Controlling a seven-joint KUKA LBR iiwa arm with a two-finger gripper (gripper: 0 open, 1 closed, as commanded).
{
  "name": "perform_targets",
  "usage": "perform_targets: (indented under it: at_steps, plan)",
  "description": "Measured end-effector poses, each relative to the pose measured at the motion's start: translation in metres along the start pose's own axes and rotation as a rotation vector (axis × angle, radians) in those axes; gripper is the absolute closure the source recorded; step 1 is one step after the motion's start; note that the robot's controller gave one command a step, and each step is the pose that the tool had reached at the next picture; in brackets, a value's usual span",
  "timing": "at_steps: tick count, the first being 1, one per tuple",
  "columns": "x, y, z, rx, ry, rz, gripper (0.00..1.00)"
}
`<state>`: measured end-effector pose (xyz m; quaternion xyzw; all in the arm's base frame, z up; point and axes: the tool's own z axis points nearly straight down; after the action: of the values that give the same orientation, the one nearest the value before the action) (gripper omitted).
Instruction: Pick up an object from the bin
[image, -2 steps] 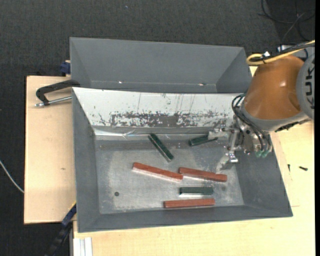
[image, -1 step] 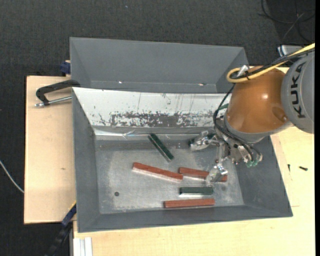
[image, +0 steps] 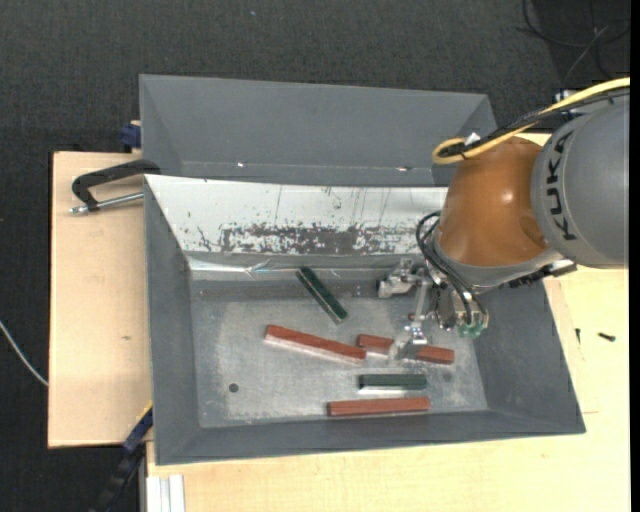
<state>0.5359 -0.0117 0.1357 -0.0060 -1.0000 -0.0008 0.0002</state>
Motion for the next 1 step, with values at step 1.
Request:
perform_targets:
  at_steps: [1]
  plan:
    - [-0.0095,-0.0004,0.0464,-0.001,-0.008,-0.187,0.0]
